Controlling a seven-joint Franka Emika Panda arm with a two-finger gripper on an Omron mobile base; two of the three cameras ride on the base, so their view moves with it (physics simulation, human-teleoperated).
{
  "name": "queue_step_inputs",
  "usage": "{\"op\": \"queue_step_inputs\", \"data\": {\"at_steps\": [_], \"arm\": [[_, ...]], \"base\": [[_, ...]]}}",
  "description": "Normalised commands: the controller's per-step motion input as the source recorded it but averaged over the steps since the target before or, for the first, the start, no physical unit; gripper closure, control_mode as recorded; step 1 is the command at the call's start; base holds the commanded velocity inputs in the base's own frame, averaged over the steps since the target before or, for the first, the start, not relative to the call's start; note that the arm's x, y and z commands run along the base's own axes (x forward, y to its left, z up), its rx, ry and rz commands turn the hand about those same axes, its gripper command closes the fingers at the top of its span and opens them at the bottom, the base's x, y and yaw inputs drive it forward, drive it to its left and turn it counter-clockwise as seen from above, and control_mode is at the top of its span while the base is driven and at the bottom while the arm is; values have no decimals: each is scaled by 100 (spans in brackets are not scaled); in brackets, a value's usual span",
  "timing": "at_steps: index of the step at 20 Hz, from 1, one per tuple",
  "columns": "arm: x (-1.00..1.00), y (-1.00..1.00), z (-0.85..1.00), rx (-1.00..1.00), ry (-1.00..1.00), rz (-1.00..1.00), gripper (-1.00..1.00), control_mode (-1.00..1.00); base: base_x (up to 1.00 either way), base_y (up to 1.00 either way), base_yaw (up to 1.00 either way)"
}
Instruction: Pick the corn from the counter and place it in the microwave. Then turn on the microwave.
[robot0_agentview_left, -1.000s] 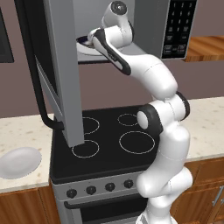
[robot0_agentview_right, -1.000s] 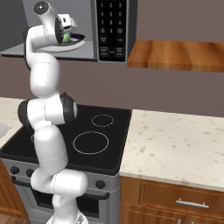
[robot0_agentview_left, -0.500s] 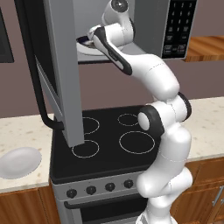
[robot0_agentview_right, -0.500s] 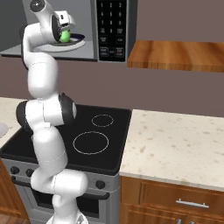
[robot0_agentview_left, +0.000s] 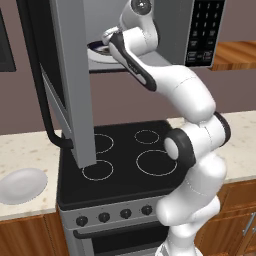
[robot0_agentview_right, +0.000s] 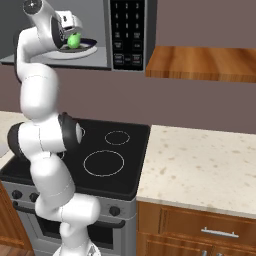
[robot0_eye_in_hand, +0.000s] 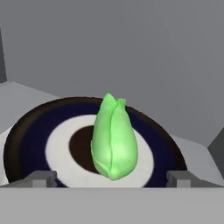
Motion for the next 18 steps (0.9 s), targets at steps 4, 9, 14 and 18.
{"op": "queue_step_inputs", "data": {"at_steps": [4, 9, 14, 18], "arm": [[-40, -11, 0, 5, -5, -2, -100, -100], [-46, -10, 1, 4, -6, -1, -100, -100], [-55, -15, 7, 4, -2, 0, -100, -100], [-66, -19, 2, 4, -2, 0, -100, -100]], "base": [[0, 0, 0], [0, 0, 0], [0, 0, 0], [0, 0, 0]]}}
